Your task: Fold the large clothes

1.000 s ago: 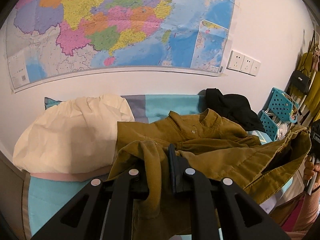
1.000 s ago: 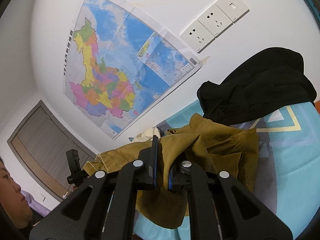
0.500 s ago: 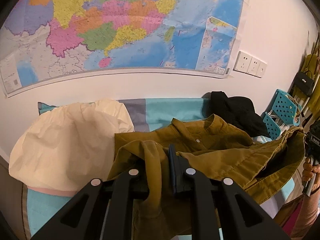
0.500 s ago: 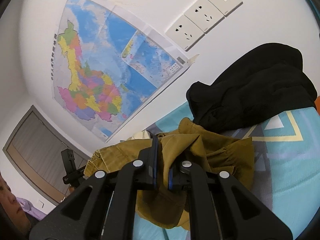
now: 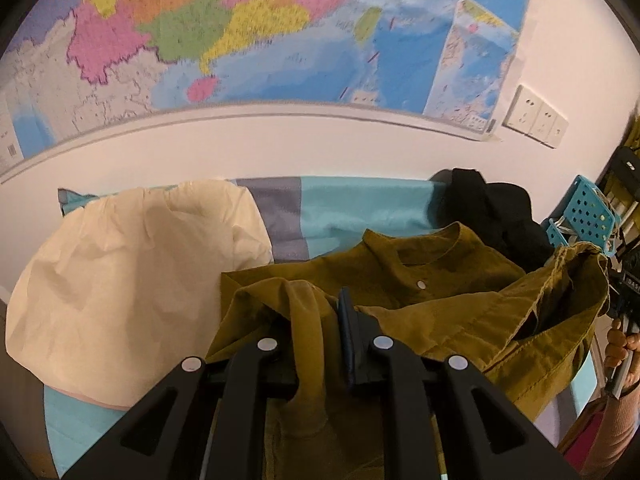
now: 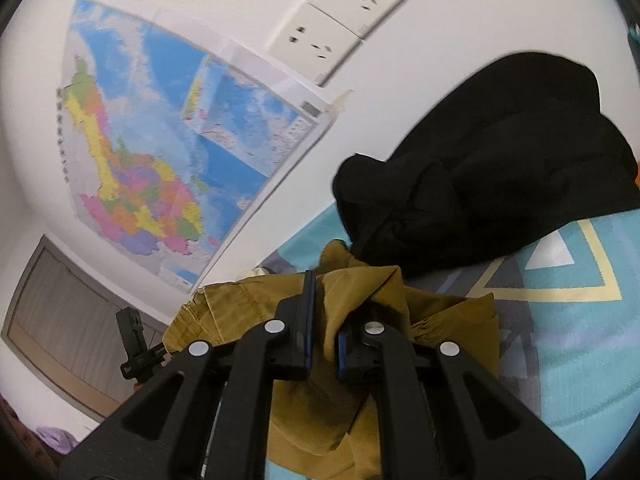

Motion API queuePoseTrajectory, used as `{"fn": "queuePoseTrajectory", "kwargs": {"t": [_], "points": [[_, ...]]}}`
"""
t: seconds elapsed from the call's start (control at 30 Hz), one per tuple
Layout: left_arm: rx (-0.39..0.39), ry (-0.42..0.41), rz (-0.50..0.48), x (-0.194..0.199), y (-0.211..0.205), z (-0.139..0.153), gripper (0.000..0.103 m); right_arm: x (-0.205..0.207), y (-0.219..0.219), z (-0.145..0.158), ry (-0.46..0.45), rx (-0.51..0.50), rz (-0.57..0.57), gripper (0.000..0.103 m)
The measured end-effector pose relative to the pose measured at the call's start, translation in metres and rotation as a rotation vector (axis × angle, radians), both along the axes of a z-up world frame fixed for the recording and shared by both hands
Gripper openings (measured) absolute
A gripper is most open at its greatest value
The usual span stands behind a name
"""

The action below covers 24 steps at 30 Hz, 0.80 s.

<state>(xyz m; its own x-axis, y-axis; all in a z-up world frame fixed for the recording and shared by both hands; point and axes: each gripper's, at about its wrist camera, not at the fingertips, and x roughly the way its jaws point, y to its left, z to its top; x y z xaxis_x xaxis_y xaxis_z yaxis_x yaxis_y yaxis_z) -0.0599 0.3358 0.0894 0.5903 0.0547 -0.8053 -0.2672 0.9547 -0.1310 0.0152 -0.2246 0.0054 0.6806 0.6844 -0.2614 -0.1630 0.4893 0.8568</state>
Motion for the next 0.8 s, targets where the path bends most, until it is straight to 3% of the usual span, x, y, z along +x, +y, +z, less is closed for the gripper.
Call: {"fn": "queuePoseTrajectory", "kwargs": {"t": [0.8], "points": [[-0.010,0.182,0.078,0.062,0.022,-0.069,0.015,0.069,0.016,-0.047,0.187,-0.043,-0.017,0.014]]}}
